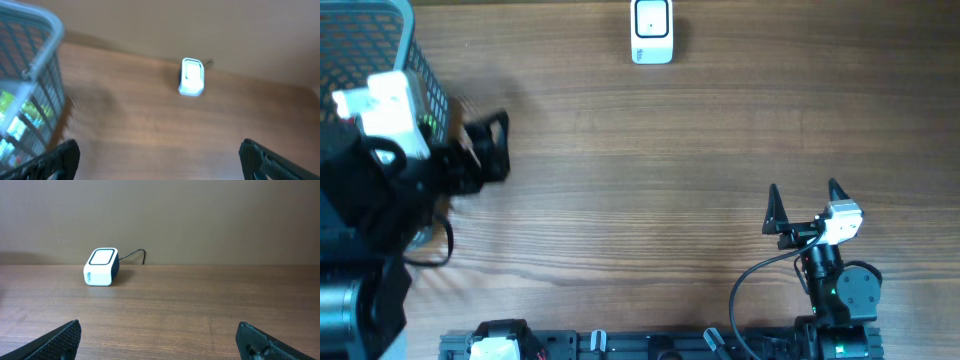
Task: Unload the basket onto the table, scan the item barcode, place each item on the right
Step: 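Reach the left gripper into the grey basket over the green snack bags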
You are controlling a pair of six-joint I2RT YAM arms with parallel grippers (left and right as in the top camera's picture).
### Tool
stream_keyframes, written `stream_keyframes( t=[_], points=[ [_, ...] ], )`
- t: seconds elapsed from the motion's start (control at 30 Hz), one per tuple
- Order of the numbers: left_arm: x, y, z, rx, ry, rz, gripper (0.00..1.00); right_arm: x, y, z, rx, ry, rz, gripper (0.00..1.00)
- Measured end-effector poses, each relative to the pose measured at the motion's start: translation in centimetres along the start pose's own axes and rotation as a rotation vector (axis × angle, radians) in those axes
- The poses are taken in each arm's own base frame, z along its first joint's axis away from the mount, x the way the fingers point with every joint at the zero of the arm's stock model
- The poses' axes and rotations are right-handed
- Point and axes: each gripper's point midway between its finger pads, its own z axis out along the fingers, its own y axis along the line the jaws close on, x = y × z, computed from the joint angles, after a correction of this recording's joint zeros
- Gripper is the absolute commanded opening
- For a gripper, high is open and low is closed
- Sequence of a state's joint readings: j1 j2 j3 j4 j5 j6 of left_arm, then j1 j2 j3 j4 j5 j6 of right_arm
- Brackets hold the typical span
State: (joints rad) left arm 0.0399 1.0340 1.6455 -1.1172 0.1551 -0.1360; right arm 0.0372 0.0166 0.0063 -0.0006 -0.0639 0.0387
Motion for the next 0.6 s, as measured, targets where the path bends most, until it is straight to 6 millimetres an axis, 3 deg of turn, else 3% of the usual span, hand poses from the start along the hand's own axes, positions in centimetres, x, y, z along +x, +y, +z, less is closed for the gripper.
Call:
stream_keyframes(
  t=[0.07, 0.17, 0.27, 0.4, 0.53, 0.57, 0.6],
  points=[
    [-1.2, 0.9, 0.7, -0.048, -0.033, -0.015, 1.00, 0.0, 0.0, 0.0, 0.000, 0.000, 0.000, 0.99],
    [-2.2, 4.1, 2.5, -0.184, -0.036, -0.064, 1.00, 0.0, 0.0, 0.0, 0.000, 0.000, 0.000, 1.00],
    [-3.8, 9.5, 4.2, -0.345, -0.050, -0.150, 1.00, 0.0, 0.0, 0.0, 0.000, 0.000, 0.000, 1.00],
    [-4.0, 17.1, 5.4, -0.517, -0.051, -0.284, 1.00, 0.0, 0.0, 0.0, 0.000, 0.000, 0.000, 1.00],
    [-2.2, 24.9, 5.4, -0.680, -0.019, -0.443, 0.99, 0.0, 0.0, 0.0, 0.000, 0.000, 0.000, 1.00],
    [-1.6, 26.4, 5.7, -0.706, -0.001, -0.476, 0.93, 0.0, 0.0, 0.0, 0.000, 0.000, 0.000, 1.00],
    [-1.0, 27.8, 5.9, -0.727, 0.012, -0.504, 0.92, 0.0, 0.0, 0.0, 0.000, 0.000, 0.000, 1.00]
  ],
)
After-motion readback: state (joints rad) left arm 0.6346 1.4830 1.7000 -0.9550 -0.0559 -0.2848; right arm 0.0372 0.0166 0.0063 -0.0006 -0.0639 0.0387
